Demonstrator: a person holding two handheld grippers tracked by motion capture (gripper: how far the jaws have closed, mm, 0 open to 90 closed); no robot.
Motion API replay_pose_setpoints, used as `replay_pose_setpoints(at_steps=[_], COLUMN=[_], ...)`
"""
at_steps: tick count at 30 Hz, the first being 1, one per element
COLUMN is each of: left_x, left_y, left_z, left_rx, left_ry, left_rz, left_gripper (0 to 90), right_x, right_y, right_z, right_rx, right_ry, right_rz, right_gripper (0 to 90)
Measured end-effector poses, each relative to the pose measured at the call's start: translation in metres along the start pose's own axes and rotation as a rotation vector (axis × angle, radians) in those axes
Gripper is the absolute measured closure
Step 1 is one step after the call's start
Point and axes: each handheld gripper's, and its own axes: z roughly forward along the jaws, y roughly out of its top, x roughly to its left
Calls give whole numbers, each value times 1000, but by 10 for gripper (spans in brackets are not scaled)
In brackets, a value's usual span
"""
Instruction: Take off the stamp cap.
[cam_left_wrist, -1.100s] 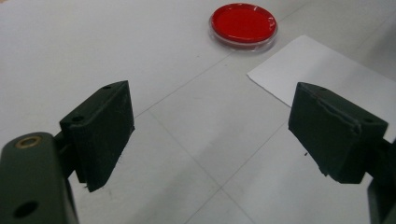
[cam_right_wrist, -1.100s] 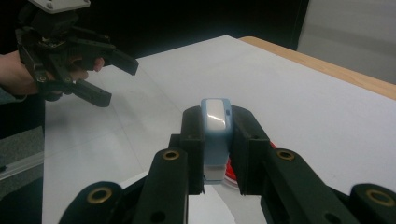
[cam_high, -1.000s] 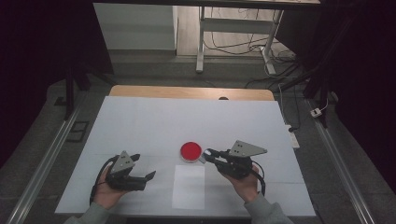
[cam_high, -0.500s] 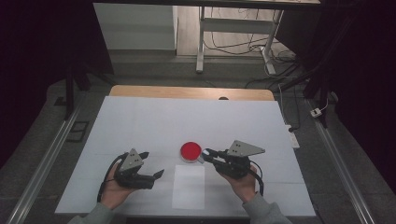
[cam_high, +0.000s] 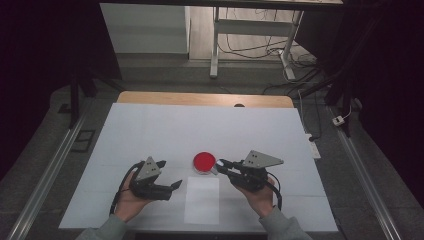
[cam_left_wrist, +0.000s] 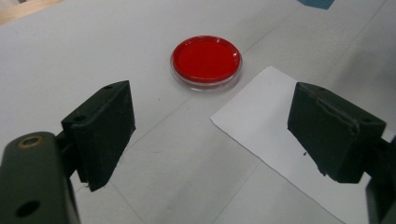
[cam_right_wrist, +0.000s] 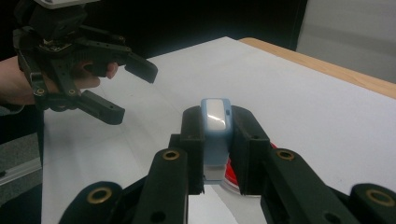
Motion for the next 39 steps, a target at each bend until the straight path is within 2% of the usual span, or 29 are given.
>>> replay_pose_setpoints(at_steps=[10,39], left_x=[-6,-14], left_y=[7,16], left_z=[9,21], left_rx=[4,7], left_ry=[-18,-24], left_rz=[17,41], left_gripper=[153,157], right_x=[1,3], right_y=[0,0], right_z=[1,3], right_rx=[-1,-12], right_ry=[5,12], right_rz=[-4,-15], right_gripper=[753,753])
